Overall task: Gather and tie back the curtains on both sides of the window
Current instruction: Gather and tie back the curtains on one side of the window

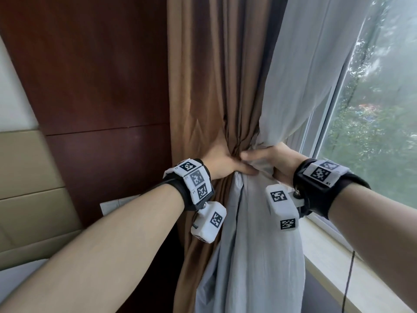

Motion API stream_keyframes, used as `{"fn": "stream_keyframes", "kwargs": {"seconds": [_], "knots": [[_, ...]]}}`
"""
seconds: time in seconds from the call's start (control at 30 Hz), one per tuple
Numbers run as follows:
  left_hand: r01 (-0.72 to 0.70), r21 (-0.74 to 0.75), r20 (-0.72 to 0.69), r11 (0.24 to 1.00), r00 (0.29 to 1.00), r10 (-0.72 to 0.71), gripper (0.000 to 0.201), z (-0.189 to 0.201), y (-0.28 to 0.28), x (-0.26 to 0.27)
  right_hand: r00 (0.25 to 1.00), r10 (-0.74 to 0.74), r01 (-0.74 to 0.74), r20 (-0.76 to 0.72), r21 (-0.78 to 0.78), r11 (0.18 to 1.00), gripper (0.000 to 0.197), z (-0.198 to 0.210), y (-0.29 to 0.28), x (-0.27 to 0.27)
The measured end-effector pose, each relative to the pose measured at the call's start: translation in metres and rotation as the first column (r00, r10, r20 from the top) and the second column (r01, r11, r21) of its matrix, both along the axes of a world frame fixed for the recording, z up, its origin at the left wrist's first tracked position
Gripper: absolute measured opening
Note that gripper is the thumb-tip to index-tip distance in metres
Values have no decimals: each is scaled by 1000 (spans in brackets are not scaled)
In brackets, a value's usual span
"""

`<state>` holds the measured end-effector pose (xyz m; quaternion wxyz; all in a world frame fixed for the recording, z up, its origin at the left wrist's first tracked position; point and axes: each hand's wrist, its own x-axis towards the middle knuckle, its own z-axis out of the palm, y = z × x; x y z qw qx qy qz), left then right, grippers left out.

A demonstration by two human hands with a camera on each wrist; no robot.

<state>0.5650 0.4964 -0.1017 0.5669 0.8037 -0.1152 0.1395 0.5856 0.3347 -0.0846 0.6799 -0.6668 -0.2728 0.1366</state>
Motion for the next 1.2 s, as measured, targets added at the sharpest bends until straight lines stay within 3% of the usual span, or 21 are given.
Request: {"fn": "stream_keyframes", "kwargs": {"seconds": [0.1,0.27,0.43,0.5,0.6,0.67,0.77,0.83,0.93,1.03,1.13,1.2], "knots": [[-18,12,-28,1000,999,18,105,-2,0,1,998,46,-45,-39,27,999,59,-4,-6,2],[-47,59,-45,997,998,50,110,-7,-4,1,993,-111,112,-26,44,993,65,-10,-5,11],[-78,65,-37,995,996,81,86,-7,-5,-6,993,-112,116,-46,99,988,53,-13,-7,4],[-49,89,-70,995,996,56,88,-4,-3,-7,996,-82,87,-45,117,989,50,-11,-6,2],[-4,143,-142,990,990,25,114,-1,2,-5,997,-73,76,-39,102,992,57,-10,-2,2],[11,179,-189,984,982,23,119,2,5,-4,995,-95,98,-32,94,991,56,-11,0,4],[84,308,-223,948,975,-14,68,17,4,-12,993,-118,119,-21,109,987,49,-14,2,6],[110,397,-230,911,973,-17,54,27,3,-18,990,-141,144,-29,122,982,53,-15,3,6],[110,560,-196,821,981,3,62,36,4,-20,985,-168,173,-49,125,977,54,-16,4,7],[58,698,-134,714,990,51,86,38,7,-16,976,-204,213,-78,116,970,59,-16,5,8],[79,649,-133,757,991,11,86,33,9,-13,974,-218,225,-68,113,968,59,-15,6,10],[87,559,-126,824,992,-19,90,31,13,-10,972,-225,231,-65,113,966,56,-14,5,11]]}}
